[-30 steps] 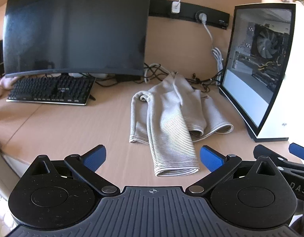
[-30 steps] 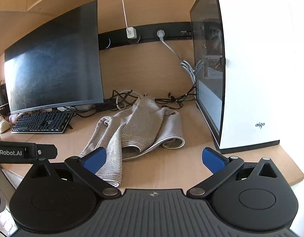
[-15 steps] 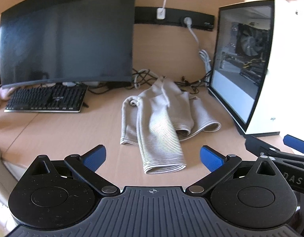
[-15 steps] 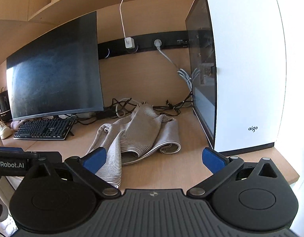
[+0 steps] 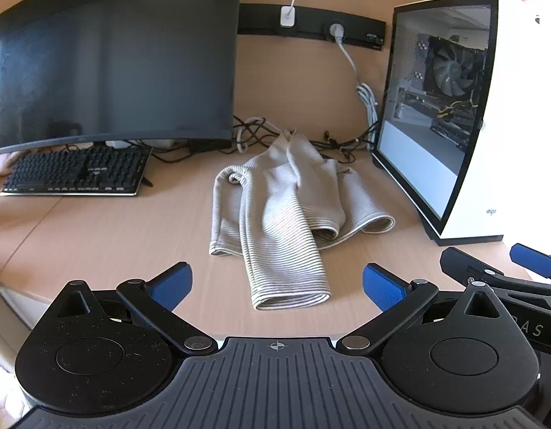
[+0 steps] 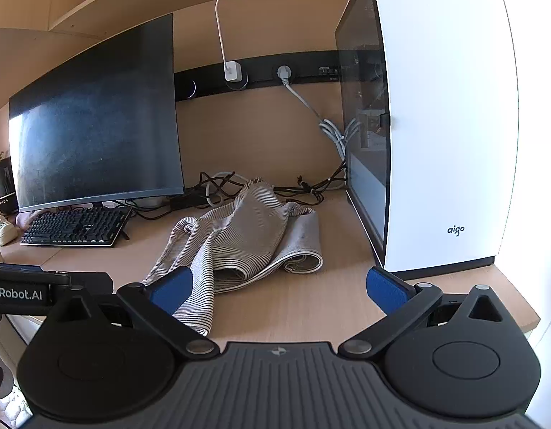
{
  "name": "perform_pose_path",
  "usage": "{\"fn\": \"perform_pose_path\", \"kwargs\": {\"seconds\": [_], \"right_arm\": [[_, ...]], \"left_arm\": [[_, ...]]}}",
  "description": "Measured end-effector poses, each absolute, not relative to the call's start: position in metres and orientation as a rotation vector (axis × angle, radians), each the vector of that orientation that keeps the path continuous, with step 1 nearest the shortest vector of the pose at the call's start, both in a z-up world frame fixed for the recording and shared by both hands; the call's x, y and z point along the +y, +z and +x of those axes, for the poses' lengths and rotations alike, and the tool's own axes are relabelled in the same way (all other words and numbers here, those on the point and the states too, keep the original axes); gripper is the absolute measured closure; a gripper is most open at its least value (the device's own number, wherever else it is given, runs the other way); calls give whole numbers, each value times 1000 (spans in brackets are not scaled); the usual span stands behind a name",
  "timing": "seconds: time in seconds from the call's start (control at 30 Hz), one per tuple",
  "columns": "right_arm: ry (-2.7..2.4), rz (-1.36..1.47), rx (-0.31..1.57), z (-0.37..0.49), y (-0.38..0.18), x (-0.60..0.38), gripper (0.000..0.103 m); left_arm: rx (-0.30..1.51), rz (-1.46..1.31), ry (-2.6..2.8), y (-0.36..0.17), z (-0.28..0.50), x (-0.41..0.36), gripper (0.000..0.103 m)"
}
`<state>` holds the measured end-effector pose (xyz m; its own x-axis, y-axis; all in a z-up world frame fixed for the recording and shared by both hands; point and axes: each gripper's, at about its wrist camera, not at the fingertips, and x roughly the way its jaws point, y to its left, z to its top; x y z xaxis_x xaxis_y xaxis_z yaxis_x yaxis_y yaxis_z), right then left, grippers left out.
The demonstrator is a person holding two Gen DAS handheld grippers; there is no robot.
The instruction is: Fold clothes
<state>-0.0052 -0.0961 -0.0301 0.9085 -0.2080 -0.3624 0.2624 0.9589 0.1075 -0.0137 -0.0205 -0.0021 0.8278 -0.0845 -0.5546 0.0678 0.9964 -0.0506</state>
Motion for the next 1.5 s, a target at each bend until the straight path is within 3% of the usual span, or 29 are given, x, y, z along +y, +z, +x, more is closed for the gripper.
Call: {"fn": "perform_pose_path", "kwargs": {"seconds": [1.5], "right_arm": [[-235,159,406,4,-34,-96,0]], "left_arm": [[658,-71,-101,-10,-10,-15,0]]}}
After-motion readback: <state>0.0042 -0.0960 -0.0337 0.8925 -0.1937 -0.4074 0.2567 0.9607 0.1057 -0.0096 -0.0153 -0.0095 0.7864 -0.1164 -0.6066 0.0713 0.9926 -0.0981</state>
